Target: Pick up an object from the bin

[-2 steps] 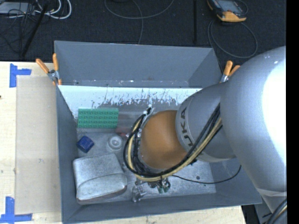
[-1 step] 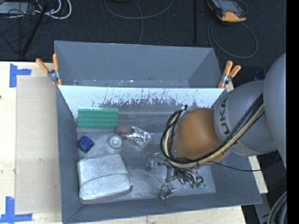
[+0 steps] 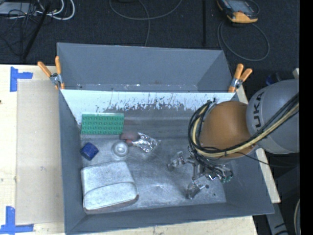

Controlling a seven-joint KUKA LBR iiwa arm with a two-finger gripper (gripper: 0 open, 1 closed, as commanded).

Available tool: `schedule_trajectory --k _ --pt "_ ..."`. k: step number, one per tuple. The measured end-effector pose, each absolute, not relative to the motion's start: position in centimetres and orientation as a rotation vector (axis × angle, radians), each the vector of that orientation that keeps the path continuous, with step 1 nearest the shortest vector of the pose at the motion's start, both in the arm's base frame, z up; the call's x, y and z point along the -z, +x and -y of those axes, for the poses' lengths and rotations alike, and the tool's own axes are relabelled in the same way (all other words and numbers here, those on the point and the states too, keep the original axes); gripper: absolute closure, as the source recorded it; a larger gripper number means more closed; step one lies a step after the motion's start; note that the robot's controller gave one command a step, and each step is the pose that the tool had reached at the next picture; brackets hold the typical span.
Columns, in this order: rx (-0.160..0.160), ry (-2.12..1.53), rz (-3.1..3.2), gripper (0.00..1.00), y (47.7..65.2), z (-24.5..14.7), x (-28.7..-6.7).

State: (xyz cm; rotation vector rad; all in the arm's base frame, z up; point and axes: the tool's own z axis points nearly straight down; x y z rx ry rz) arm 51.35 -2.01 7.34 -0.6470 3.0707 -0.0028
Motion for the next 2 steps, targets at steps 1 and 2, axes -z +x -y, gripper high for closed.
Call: schedule_trajectory --k 1,2 --pt "-0.004 -0.735 -3.048 0.00 51.6 -4.1 -13.5" --pt "-0.002 -0.357 -3.121 0.00 57.8 -4.7 -10.2"
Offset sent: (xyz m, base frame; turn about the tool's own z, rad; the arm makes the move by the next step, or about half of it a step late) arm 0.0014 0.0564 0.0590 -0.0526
